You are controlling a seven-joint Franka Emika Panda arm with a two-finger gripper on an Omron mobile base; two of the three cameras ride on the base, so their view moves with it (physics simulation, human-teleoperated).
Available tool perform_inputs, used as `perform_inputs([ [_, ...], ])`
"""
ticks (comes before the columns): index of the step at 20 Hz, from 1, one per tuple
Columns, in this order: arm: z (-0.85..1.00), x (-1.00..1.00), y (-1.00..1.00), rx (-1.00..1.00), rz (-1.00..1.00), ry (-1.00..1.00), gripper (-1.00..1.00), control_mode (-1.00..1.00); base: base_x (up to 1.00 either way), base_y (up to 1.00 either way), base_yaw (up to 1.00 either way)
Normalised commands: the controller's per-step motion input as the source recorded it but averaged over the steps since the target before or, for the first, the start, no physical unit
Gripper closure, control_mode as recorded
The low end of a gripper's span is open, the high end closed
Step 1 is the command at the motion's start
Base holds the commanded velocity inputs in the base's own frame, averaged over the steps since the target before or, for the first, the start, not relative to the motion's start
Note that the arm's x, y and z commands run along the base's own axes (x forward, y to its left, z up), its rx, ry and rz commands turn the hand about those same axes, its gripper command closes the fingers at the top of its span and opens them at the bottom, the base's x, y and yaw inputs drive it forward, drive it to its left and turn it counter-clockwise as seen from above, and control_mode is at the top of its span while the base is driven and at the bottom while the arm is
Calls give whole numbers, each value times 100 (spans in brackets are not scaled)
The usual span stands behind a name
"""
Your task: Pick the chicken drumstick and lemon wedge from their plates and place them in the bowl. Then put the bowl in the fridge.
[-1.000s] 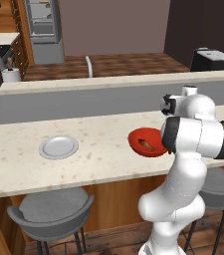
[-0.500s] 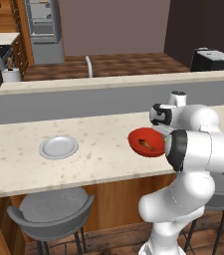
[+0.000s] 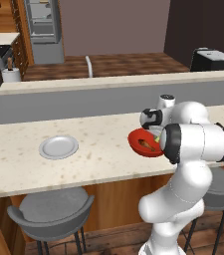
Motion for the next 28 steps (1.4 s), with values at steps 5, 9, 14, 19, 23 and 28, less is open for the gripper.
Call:
perform_inputs([
  [5, -25, 30, -4, -4, 0, 0, 100, -100, 0, 0, 0],
  [9, -25, 12, -8, -6, 0, 0, 100, -100, 0, 0, 0],
  [14, -20, 6, 0, -3, 0, 0, -100, -100, 0, 0, 0],
  [19, 8, -4, 0, 0, 0, 0, -100, -100, 0, 0, 0],
  [23, 38, -17, 1, 1, 14, -2, -100, -100, 0, 0, 0],
  [28, 46, -29, 13, 0, 27, -1, -100, -100, 0, 0, 0],
])
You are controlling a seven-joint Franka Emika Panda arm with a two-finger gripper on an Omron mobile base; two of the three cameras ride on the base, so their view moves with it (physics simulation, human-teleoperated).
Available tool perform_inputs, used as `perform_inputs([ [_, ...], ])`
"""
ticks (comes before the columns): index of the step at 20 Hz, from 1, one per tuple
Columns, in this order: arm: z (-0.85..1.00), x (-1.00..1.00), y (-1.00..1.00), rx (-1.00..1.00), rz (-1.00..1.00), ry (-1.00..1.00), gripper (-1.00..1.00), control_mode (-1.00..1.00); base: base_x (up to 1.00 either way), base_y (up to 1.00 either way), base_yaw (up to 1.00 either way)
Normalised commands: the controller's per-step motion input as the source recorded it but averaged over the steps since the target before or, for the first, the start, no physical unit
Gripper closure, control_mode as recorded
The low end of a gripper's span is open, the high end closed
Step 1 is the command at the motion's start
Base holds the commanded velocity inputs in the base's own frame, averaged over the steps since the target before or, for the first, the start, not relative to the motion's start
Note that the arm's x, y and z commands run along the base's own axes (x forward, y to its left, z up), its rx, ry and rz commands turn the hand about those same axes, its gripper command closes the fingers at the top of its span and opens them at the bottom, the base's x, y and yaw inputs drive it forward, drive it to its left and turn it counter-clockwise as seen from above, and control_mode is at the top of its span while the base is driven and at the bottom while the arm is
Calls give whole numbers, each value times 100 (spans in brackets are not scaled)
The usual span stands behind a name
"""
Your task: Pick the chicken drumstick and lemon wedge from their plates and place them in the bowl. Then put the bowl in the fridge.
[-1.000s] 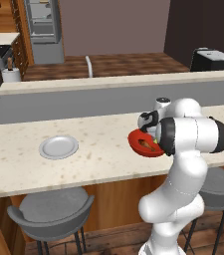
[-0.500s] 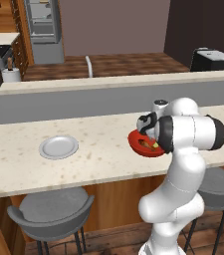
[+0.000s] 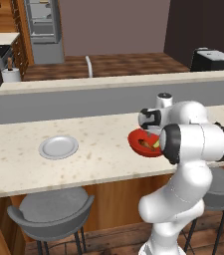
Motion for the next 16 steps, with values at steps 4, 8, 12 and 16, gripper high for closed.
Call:
perform_inputs([
  [4, 18, -41, 34, -2, 57, 2, -100, -100, 0, 0, 0],
  [8, 7, -26, 44, -13, 74, 0, -100, -100, 0, 0, 0],
  [12, 0, -20, 42, -16, 78, 0, -100, -100, 0, 0, 0],
  [16, -6, -1, 34, -11, 72, 0, -100, -100, 0, 0, 0],
])
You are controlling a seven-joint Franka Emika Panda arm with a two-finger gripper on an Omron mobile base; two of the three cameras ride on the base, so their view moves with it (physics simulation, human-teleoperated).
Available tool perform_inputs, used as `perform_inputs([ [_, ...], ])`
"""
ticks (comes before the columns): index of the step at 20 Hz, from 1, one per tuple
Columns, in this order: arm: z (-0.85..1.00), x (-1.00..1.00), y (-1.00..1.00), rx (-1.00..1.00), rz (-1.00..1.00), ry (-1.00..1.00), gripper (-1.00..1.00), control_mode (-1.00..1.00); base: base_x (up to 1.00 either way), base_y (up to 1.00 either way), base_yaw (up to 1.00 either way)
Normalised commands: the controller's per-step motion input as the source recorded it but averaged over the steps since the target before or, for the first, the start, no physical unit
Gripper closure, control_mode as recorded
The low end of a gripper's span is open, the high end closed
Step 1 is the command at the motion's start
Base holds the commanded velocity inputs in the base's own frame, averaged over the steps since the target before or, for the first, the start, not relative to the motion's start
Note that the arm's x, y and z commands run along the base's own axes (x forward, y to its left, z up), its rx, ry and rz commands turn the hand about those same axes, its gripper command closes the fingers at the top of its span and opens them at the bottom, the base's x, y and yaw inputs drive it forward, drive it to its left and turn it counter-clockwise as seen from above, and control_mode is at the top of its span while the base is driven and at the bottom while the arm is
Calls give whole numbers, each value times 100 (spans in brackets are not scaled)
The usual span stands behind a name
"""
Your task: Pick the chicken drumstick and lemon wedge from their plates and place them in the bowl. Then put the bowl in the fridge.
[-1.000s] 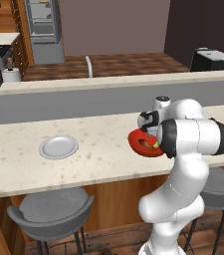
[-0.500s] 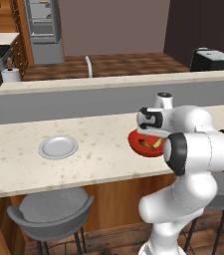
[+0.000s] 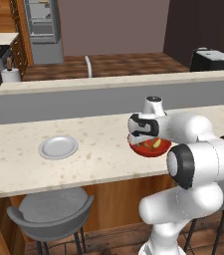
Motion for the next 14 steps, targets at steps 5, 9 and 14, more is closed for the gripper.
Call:
perform_inputs([
  [5, -19, 8, 26, -7, 54, 1, -100, -100, 0, 0, 0],
  [9, -30, 5, 7, -13, 33, 5, -100, -100, 0, 0, 0],
  [14, -33, 9, 1, -15, 17, 2, -100, -100, 0, 0, 0],
])
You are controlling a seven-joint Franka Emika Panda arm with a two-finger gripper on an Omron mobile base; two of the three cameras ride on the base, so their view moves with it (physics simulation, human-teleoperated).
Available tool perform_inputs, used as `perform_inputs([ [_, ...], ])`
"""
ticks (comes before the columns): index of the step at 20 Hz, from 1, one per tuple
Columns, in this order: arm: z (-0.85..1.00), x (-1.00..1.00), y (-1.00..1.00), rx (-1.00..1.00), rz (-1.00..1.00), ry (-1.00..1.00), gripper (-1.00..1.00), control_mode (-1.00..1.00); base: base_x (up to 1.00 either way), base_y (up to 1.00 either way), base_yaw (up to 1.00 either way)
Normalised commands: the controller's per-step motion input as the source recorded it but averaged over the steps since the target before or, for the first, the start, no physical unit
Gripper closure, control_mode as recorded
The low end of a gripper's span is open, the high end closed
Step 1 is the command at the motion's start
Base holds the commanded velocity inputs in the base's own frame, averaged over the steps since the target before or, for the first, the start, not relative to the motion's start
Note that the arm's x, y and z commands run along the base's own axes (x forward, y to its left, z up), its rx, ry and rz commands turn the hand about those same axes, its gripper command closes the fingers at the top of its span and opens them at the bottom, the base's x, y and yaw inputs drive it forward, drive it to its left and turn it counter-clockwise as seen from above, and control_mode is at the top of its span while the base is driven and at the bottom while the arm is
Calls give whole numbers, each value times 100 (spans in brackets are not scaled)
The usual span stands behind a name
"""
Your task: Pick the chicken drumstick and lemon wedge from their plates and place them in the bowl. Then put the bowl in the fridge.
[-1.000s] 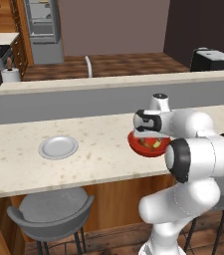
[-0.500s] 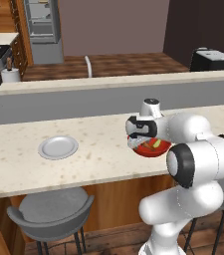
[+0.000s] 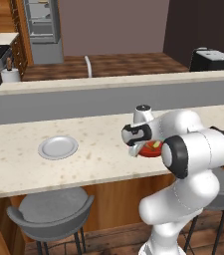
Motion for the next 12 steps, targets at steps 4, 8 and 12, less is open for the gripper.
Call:
perform_inputs([
  [4, -26, 16, 0, -13, 8, 0, -100, -100, 0, 0, 0],
  [8, -27, 18, 0, -4, 1, 0, -100, -100, 0, 0, 0],
  [12, -30, 20, -6, 0, 1, 0, -100, -100, 0, 0, 0],
])
